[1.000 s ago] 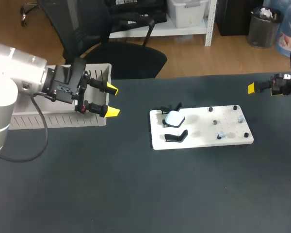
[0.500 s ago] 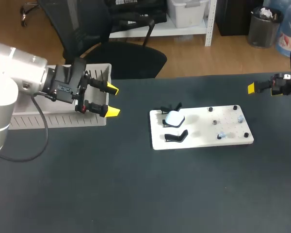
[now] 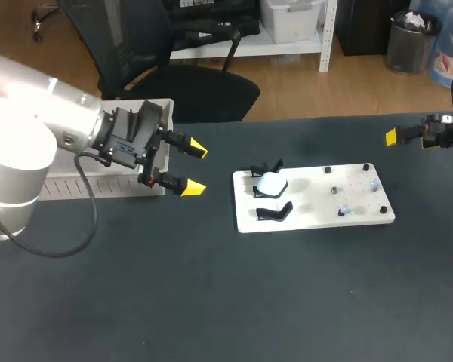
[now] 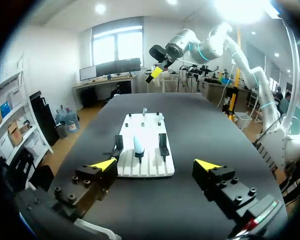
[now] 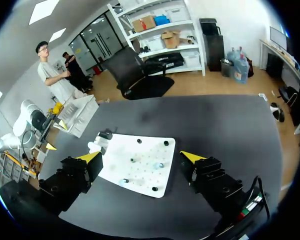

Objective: Pick up each earbud case from the left stands, insert the matching earbuds, close the lid, and place the case in the box.

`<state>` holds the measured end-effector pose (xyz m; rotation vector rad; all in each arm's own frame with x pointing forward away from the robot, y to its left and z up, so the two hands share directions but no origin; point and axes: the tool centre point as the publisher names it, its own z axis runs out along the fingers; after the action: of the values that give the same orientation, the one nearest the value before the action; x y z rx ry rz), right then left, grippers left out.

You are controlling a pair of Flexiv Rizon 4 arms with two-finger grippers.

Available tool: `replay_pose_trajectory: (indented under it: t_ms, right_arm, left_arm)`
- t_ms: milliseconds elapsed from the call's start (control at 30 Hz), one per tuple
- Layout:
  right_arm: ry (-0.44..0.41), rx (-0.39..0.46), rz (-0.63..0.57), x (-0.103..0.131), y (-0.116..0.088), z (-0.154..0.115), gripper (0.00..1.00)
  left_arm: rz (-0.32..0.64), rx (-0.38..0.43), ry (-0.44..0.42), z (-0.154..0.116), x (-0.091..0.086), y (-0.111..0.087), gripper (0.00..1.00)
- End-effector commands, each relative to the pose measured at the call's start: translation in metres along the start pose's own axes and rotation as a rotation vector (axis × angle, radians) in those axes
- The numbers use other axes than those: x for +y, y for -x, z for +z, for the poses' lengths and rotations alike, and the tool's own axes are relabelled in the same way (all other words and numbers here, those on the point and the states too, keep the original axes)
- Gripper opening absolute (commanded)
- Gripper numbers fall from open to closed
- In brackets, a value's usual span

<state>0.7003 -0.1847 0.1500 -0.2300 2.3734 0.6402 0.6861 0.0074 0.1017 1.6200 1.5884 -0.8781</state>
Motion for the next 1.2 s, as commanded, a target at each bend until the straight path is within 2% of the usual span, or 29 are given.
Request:
replay_pose_trajectory:
  t_ms: [33, 367, 567, 633, 700, 800, 833, 933, 1000, 1200]
  right_arm:
    - [0.0, 0.0, -0.001, 0.0, 0.0, 0.0, 1.0]
    - [0.0, 0.0, -0.001, 0.0, 0.0, 0.0, 1.0]
    - [0.0, 0.0, -0.001, 0.0, 0.0, 0.0, 1.0]
    - [0.0, 0.0, -0.001, 0.0, 0.0, 0.0, 1.0]
    - [0.0, 0.0, -0.001, 0.0, 0.0, 0.0, 1.0]
    - [0.0, 0.0, -0.001, 0.0, 0.0, 0.0, 1.0]
    - [0.0, 0.0, -0.001, 0.0, 0.0, 0.0, 1.0]
    - [0.0, 0.0, -0.001, 0.0, 0.0, 0.0, 1.0]
    - [0.0, 0.0, -0.001, 0.0, 0.0, 0.0, 1.0]
    - [0.0, 0.0, -0.001, 0.0, 0.0, 0.0, 1.0]
  left_arm:
    - [0.0, 0.011, -0.047, 0.019, 0.019, -0.001, 1.0]
    - [-0.012, 0.023, -0.076, 0.045, 0.031, -0.01, 1.0]
    - [-0.018, 0.013, -0.105, 0.059, 0.036, -0.007, 1.0]
    - [-0.02, 0.012, -0.115, 0.065, 0.036, -0.006, 0.88]
    - [-0.022, 0.013, -0.128, 0.071, 0.036, -0.007, 0.91]
    - [-0.029, 0.014, -0.139, 0.08, 0.038, -0.008, 0.59]
    - [-0.033, 0.015, -0.141, 0.082, 0.039, -0.009, 0.6]
    - [-0.044, 0.01, -0.147, 0.089, 0.041, -0.008, 0.77]
    - [-0.05, 0.006, -0.153, 0.092, 0.041, -0.008, 0.82]
    - [-0.067, -0.004, -0.167, 0.103, 0.038, -0.009, 0.82]
